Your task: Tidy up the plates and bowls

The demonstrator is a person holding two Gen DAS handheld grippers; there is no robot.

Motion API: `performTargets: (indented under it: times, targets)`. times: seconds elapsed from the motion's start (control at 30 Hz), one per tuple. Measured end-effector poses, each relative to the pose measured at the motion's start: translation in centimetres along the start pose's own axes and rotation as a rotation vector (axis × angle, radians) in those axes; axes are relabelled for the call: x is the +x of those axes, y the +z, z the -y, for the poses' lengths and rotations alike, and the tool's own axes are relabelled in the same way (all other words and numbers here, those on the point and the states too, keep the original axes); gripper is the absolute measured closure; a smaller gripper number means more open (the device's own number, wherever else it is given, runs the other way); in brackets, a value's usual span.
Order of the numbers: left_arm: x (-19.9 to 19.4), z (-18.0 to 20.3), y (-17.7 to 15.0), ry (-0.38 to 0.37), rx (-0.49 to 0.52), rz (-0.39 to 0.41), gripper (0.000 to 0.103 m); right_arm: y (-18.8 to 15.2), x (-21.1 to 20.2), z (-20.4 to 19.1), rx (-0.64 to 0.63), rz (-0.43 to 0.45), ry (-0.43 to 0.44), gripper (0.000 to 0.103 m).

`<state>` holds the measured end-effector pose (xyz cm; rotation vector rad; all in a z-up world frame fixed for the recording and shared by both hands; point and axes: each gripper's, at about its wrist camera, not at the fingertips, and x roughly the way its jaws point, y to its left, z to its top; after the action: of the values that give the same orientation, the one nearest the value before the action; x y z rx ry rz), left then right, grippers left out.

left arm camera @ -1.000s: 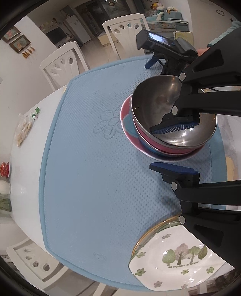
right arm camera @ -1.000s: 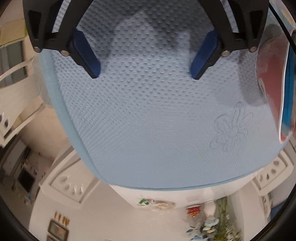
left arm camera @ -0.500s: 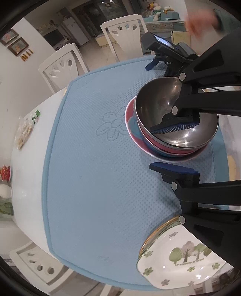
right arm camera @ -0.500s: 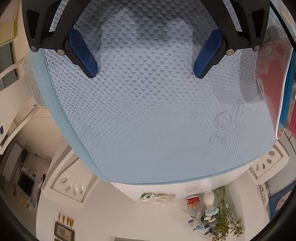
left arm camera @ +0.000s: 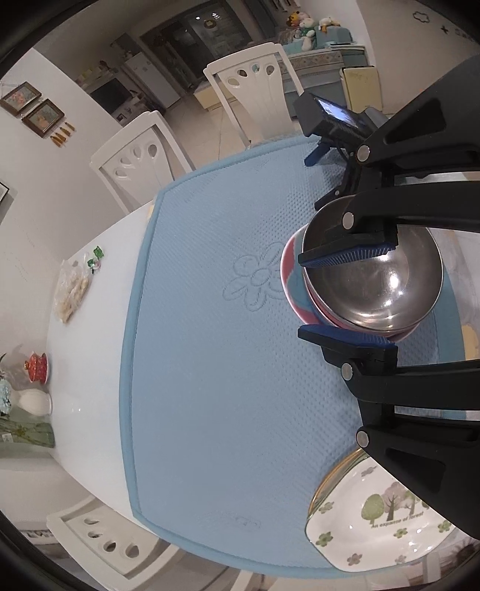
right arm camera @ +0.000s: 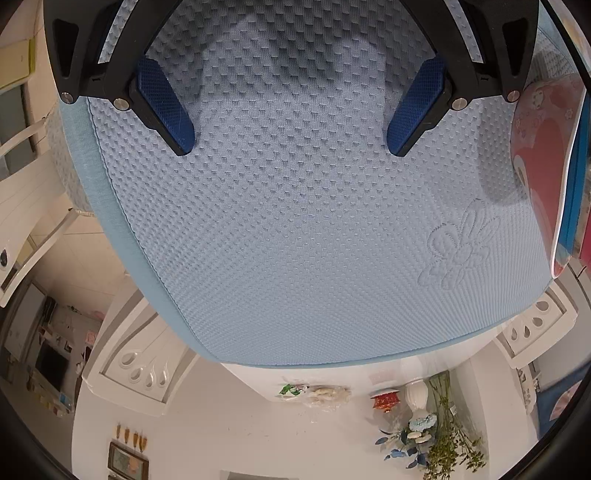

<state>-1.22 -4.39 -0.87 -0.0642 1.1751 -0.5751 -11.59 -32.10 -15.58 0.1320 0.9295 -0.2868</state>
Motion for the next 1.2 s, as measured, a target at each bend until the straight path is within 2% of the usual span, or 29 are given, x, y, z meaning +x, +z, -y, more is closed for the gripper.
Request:
performTargets:
  times: [1.2]
  targets:
    - [0.04, 0.04, 0.28, -0.005, -0.010, 0.016, 0.074, -0.18, -0.04, -0.18, -0.001, 0.001, -0.002, 0.000]
